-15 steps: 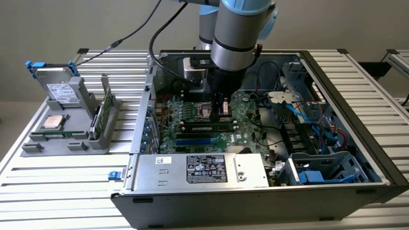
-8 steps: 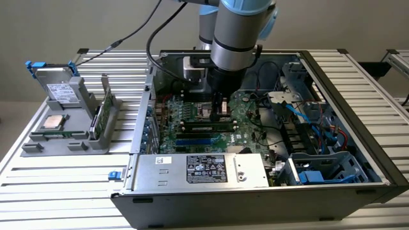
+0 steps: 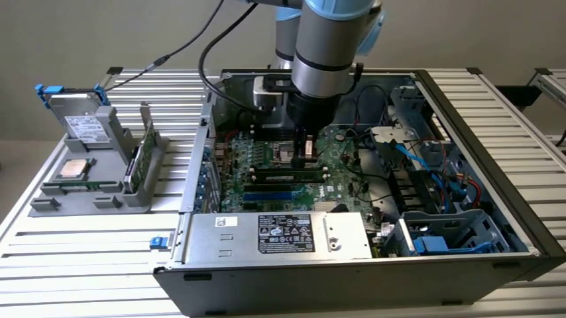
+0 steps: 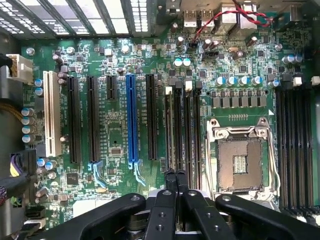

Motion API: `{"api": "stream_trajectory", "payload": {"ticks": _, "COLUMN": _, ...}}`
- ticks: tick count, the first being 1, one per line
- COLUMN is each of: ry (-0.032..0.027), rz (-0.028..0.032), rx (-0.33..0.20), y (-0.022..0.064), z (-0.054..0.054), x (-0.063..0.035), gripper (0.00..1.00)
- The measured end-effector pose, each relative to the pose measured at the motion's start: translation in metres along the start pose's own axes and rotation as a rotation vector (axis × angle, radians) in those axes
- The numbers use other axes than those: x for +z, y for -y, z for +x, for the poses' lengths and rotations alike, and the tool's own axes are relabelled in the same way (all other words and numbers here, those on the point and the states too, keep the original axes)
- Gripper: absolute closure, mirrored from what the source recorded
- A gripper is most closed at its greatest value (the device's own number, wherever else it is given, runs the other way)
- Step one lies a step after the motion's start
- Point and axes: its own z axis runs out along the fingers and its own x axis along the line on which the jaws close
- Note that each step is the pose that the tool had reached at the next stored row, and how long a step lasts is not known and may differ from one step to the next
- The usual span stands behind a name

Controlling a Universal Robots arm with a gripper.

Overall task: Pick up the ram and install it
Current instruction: 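Press down the ram until it locks into place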

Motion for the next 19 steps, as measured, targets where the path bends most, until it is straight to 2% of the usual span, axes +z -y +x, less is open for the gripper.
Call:
{"api": "stream_trajectory", "payload": {"ticks": 6, "ry": -0.0121, "rz": 0.0079, "rx": 0.052, "y": 0.0000, "z": 0.0000, "x": 0.0000, "gripper": 0.90}}
{"api": "stream_trajectory", "payload": {"ticks": 8, "ry": -0.0142, "rz": 0.0104, "rx": 0.070, "y": 0.0000, "z": 0.0001, "x": -0.0001, "gripper": 0.90}}
{"api": "stream_trajectory", "payload": {"ticks": 19, "ry": -0.0068, "rz": 0.0152, "rx": 0.185, "y": 0.0000, "z": 0.0000, "x": 0.0000, "gripper": 0.90}}
